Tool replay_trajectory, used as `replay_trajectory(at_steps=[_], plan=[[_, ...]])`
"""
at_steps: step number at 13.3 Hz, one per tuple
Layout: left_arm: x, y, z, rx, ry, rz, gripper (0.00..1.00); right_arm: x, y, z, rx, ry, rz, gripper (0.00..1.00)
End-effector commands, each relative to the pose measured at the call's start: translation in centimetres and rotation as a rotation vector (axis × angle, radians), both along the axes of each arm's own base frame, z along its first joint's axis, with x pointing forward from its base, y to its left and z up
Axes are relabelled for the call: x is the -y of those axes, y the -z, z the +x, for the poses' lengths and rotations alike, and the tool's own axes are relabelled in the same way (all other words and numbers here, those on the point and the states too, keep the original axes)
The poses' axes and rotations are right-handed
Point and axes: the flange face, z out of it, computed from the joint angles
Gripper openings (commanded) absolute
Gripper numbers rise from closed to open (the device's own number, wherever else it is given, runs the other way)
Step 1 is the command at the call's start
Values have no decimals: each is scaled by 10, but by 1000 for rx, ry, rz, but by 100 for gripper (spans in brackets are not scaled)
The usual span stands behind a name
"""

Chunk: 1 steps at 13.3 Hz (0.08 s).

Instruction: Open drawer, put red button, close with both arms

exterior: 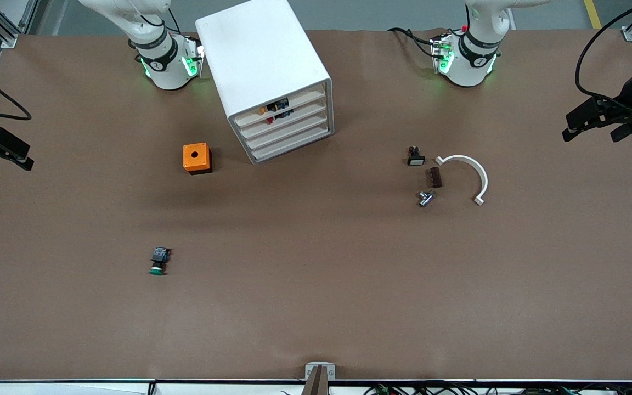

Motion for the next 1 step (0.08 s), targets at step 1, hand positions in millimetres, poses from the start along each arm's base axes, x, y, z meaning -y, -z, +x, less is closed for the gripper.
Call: replay_trajectory(at_steps=[1], plan=[[3,-6,3,-9,1,17,100,-1,-4,-7,5,9,-3,100]])
